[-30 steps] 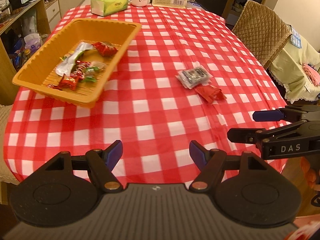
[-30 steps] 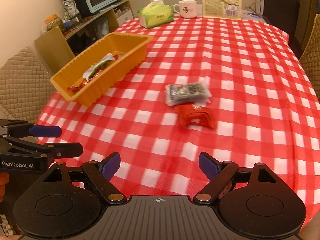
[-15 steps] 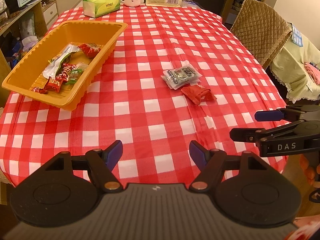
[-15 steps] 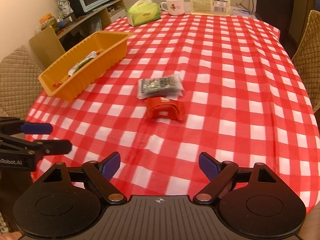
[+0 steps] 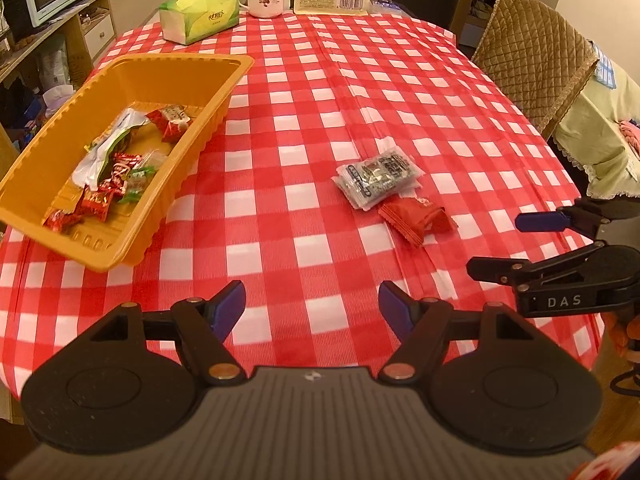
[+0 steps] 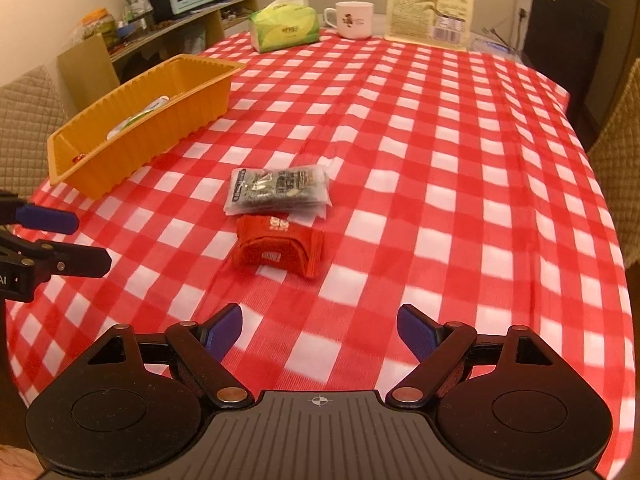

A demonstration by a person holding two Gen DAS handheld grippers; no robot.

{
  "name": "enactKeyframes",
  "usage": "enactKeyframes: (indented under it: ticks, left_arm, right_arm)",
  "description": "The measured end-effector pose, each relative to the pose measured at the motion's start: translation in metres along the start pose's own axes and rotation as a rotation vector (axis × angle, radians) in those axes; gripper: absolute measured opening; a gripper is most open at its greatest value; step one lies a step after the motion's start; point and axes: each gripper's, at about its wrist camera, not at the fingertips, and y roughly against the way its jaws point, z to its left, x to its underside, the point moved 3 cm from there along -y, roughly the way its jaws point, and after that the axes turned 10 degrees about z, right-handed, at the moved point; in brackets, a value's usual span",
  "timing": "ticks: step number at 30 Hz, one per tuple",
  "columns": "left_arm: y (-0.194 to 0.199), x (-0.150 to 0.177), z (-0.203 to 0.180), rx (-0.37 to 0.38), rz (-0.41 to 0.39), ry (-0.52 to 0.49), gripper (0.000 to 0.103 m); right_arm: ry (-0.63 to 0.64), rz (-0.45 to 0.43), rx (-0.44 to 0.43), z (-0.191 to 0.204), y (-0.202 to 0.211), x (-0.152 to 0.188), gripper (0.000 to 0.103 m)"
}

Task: Organize snacks
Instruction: 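Grasp the red snack packet with the right gripper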

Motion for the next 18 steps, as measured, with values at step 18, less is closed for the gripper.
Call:
enactKeyframes:
  ticks: [18]
  left_arm:
    - [-0.027, -0.028, 0.007, -0.004, 0.033, -0.003, 0.072]
  right_arm:
    - [0.247, -0.013, -0.037, 0.01, -0.047, -0.041, 0.067]
